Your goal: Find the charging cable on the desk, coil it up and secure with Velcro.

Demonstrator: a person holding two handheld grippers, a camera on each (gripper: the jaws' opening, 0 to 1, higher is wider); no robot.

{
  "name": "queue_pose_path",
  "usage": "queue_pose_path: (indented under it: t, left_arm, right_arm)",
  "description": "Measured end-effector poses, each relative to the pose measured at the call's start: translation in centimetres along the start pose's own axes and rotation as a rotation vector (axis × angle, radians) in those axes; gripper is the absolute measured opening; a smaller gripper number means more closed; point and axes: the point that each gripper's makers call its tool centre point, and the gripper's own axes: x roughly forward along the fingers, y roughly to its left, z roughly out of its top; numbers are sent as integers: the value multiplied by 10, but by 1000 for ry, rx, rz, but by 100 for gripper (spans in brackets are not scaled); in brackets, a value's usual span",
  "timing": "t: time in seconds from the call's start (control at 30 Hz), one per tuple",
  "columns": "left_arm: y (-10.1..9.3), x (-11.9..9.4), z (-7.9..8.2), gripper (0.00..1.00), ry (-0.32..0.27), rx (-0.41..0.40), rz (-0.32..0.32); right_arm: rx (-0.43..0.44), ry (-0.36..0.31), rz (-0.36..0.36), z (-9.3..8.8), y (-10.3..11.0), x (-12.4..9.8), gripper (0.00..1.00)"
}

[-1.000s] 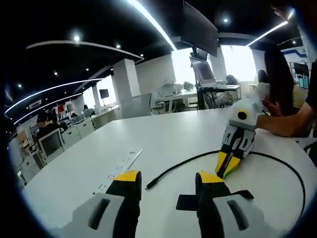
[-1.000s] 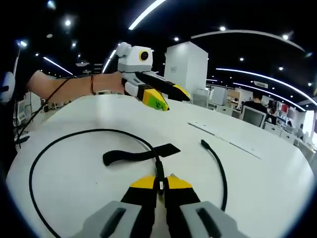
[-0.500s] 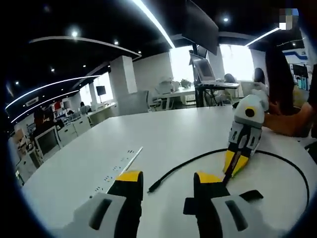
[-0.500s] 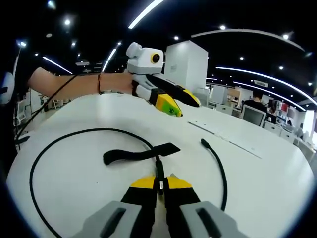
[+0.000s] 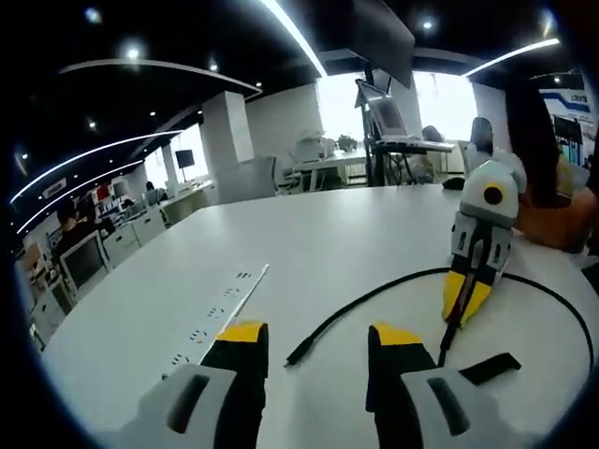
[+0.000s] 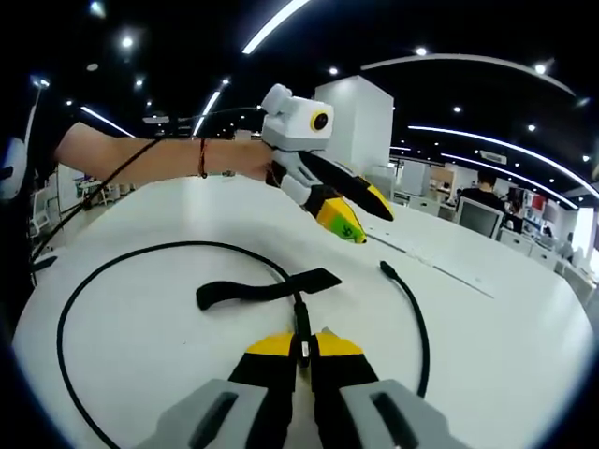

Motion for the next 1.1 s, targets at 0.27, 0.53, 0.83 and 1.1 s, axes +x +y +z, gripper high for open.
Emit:
queue_pose_path:
  t: [0.27,0.53,0.83,1.1]
  left_arm:
    - [6,15,-16,42,43,-21,-16]
    - [7,27,-23,41,46,-46,-28]
    - [12,31,-29,40,61,-72,-32]
    - [11,36,-34,39,72,-80,-34]
  right_arm:
    - [3,-2,2,0,0,1,8]
    - [7,-5,3,0,-3,2,8]
    - [6,-5,3,0,-3,2,8]
    - [2,-4,2,0,-4,2,8]
